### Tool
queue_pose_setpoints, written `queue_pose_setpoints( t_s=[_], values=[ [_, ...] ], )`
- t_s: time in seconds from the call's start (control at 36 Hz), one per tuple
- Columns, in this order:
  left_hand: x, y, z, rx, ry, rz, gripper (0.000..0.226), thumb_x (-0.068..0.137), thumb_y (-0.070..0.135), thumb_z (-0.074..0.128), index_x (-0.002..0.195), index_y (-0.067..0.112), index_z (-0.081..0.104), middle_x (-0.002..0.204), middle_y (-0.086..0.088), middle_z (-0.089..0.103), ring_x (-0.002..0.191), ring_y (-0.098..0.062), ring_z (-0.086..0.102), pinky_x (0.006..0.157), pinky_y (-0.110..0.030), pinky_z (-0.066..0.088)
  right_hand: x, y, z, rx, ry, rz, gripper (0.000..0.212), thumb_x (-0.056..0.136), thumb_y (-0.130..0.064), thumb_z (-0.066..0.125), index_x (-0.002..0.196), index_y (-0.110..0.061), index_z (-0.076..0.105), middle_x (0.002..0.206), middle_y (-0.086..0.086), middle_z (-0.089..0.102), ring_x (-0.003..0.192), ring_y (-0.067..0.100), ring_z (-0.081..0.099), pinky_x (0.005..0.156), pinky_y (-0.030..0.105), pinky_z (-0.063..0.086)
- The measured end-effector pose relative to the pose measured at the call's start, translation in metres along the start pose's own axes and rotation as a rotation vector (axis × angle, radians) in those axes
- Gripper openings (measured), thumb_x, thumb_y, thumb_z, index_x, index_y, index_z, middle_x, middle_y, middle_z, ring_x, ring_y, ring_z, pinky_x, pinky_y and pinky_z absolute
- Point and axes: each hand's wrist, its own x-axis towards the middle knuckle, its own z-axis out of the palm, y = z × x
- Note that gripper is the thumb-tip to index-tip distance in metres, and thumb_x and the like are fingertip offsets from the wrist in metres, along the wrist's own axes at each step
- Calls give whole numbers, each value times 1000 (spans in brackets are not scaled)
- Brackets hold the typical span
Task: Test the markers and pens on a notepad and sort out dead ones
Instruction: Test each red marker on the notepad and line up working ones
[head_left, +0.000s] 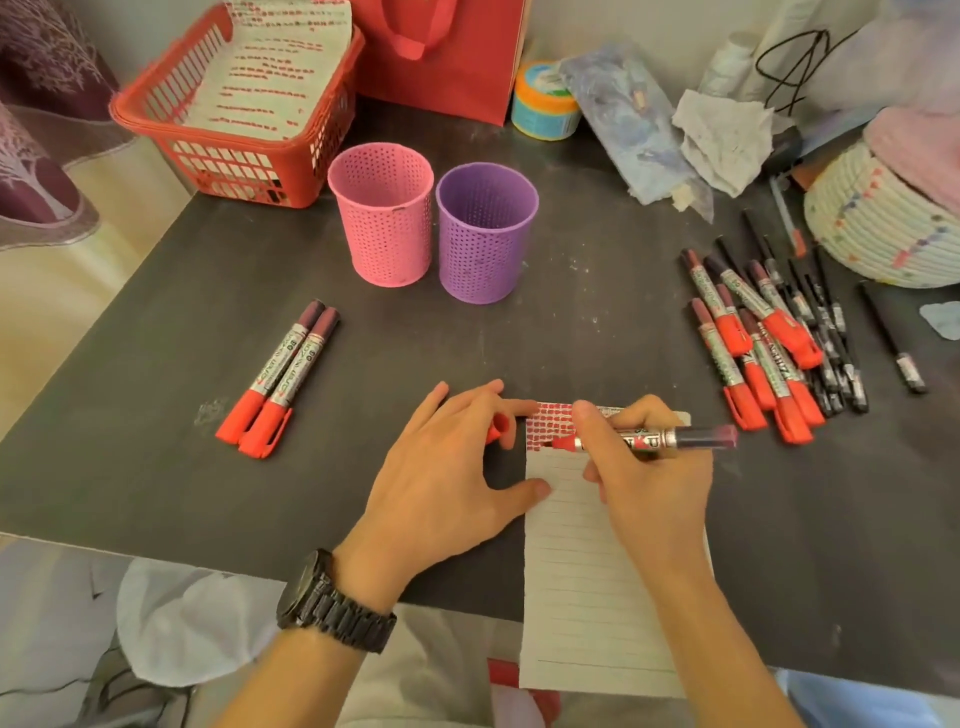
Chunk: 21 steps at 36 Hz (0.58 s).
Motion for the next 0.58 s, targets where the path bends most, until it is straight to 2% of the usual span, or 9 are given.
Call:
queue_pose_setpoints(
  t_s=[0.06, 0.14, 0.22, 0.33, 0.47, 0.58],
  values=[
    [0, 1, -1, 0, -3, -15, 45, 76, 68, 67, 83, 39, 33, 140, 30, 50, 141, 6, 29, 122, -26, 6, 0, 3, 2, -26, -4, 3, 29, 90, -18, 74, 67, -23, 59, 57, -8, 67, 51, 6, 65, 52, 15, 50],
    [1, 3, -1, 8, -13, -36, 45, 75, 69, 68, 82, 41, 33, 143, 27, 49, 141, 5, 31, 124, -30, 8, 1, 4, 2, -37, -17, 6, 31, 90, -13, 72, 65, -25, 58, 57, -8, 67, 51, 7, 65, 50, 15, 49],
    [1, 3, 0, 18, -11, -41, 45, 75, 68, 69, 84, 40, 35, 143, 28, 48, 140, 6, 30, 122, -26, 4, 3, 5, 2, -55, -21, -8, 34, 89, -13, 71, 64, -29, 57, 56, -7, 66, 50, 7, 64, 48, 15, 48],
    [1, 3, -1, -1, -3, -24, 46, 74, 64, 72, 85, 40, 34, 138, 30, 51, 139, 8, 29, 118, -19, 0, 4, 4, 3, -67, -21, -18, 30, 89, -12, 71, 66, -26, 58, 56, -12, 66, 49, 5, 63, 47, 14, 46],
    [2, 1, -1, 5, 8, -25, 46, 74, 64, 73, 86, 36, 38, 137, 31, 51, 139, 6, 32, 117, -17, -1, 4, 5, 3, -77, -21, -27, 27, 89, -12, 71, 67, -22, 58, 56, -9, 65, 49, 6, 63, 48, 14, 46],
    [1, 2, 0, 5, -1, -33, 47, 73, 64, 73, 86, 36, 38, 136, 31, 52, 138, 5, 32, 116, -17, -1, 3, 6, 5, -111, -14, -17, 25, 89, -20, 71, 68, -24, 59, 58, -6, 66, 52, 7, 66, 50, 15, 48]
  ],
)
